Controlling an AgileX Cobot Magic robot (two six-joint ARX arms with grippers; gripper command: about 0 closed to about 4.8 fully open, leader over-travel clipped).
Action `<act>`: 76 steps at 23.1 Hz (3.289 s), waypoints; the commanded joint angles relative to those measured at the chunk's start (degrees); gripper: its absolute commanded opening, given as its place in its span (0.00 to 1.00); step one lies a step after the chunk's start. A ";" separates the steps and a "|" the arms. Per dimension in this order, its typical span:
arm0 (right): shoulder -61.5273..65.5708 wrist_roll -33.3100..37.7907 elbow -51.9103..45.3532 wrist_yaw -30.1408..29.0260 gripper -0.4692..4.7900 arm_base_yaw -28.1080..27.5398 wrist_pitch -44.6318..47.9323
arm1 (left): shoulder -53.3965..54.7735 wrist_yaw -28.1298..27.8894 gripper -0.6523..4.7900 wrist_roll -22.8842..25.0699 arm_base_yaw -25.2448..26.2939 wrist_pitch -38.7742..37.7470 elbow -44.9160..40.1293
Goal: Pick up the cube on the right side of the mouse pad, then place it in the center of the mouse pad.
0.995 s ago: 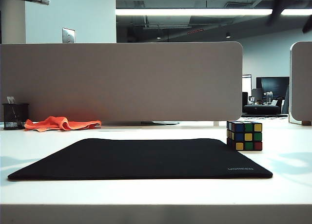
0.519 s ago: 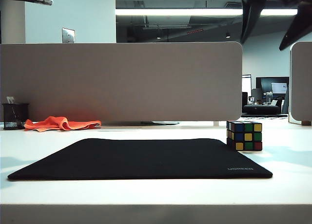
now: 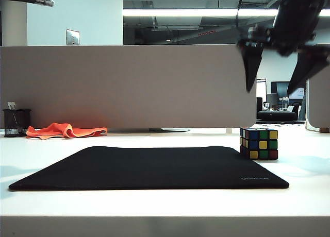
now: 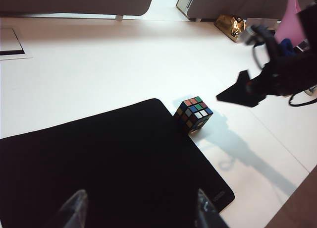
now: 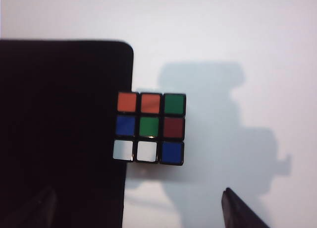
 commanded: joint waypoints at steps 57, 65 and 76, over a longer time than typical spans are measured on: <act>1.42 0.50 9.94 0.20 0.63 14.91 11.43 | -0.11 -0.17 0.63 1.14 0.13 -2.08 0.37; 13.35 0.46 9.92 -0.09 0.63 19.37 10.88 | -0.11 -0.20 0.63 1.14 0.13 -2.54 0.35; 17.92 -1.27 9.79 -0.48 0.85 21.44 11.45 | -0.11 -0.20 0.63 1.14 0.13 -2.54 0.35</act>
